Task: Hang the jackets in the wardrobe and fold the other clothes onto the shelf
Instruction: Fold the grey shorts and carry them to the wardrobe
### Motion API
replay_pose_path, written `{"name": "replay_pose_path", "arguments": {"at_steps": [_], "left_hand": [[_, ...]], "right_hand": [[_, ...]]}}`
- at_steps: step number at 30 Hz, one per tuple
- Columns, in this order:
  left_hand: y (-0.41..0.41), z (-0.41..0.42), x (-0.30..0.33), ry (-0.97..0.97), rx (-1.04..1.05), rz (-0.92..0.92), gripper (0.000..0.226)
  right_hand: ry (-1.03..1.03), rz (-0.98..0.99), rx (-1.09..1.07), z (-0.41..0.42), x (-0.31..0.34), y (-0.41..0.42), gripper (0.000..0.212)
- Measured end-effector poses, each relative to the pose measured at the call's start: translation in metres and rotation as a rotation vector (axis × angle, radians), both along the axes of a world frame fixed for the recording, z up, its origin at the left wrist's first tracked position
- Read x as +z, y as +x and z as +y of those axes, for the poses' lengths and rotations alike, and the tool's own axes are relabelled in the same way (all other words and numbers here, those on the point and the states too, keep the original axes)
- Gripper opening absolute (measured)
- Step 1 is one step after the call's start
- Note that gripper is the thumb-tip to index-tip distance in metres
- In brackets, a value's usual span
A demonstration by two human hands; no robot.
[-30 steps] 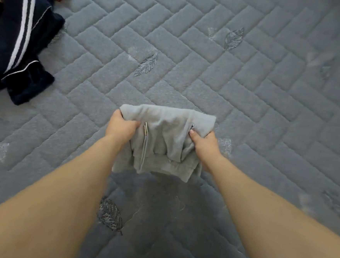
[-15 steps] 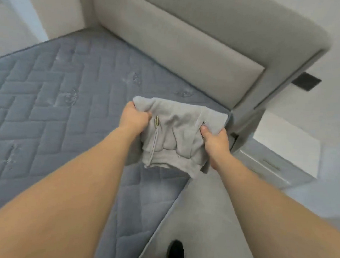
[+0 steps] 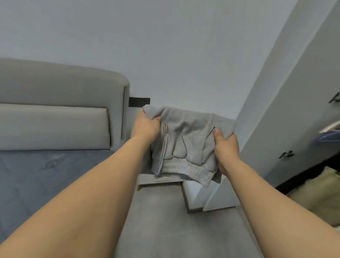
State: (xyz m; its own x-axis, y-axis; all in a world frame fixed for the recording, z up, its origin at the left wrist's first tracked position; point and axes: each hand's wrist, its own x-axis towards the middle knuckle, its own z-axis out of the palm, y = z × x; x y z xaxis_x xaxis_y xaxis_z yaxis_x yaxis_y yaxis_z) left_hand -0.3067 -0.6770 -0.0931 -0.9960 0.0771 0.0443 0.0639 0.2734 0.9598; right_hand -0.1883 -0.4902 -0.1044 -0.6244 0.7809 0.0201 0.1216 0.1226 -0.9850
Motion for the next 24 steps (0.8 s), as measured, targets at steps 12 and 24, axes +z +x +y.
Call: {"name": "replay_pose_path", "arguments": {"at_steps": [12,24], "left_hand": [[0.076,0.32,0.147,0.101,-0.408,0.312,0.03],[0.101,0.551,0.224,0.218,-0.77,0.475,0.021]], "right_hand": [[0.194,0.242,-0.497,0.251,0.143,0.15,0.037],[0.287,0.249,-1.024,0.421,0.213,0.209,0.048]]}}
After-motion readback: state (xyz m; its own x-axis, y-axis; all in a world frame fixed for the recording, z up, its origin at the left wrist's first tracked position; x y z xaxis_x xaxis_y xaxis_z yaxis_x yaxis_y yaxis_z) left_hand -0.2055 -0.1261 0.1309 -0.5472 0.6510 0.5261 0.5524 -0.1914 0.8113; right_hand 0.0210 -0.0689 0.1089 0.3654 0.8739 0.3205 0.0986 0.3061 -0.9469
